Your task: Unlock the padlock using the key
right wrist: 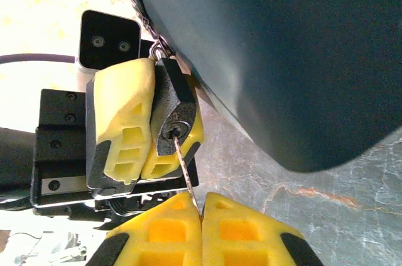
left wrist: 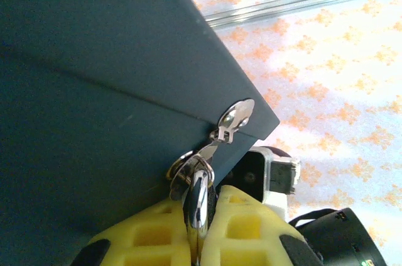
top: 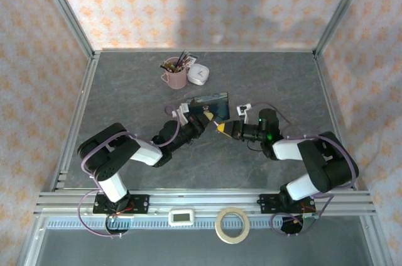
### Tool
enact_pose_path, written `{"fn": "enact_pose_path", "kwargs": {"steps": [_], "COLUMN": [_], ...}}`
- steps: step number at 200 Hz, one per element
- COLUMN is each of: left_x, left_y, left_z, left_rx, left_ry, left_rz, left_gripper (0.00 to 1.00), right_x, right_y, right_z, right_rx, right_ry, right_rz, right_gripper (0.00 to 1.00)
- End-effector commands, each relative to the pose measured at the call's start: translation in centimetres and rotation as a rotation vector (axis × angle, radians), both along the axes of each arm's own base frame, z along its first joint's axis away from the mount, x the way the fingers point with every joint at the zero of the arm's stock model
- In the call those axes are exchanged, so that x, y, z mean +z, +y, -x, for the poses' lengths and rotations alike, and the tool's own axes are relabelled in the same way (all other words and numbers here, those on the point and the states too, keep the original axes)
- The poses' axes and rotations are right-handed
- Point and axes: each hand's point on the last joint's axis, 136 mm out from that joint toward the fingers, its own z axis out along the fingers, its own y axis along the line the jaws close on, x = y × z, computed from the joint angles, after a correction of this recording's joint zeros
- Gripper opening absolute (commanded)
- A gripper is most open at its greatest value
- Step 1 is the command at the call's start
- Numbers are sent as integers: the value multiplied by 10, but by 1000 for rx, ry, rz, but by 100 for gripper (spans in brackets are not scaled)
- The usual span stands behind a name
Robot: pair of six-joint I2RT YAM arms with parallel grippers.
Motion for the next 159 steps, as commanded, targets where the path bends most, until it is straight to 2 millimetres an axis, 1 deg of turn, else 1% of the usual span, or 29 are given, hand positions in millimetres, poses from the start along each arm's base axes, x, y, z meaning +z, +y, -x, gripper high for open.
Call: {"fn": "enact_pose_path", "kwargs": {"steps": [1,20,45,85,110,139,159], "left_x": [40,39,40,41,40,41,39], "left_y": [-18,-24,-27,-34,-37,-43,-46], "left_z": [25,31,33,36,37,40,42], "left_rx": [-145,-183,-207,-245,-260,-287,-306], "left_ry": [-173,-191,-205,-220,-219,-227,-227], "left_rz": [72,58,71,89,97,106,93], "left_gripper": [0,0,0,0,0,0,0], "right_x": [39,40,44,38,39,32,20], "right_y": [4,4,5,5,6,4,2], "right_z": [-20,-26,-28,-34,-35,-40,-46], "right_rx": [-14,-29,-40,-60,-64,-95,-124], "right_ry": [-72,-28,8,74,135,157,142], "right_rz": [-74,-81,-117,-129,-172,-165,-100], "right_gripper": [0,0,0,0,0,0,0]}}
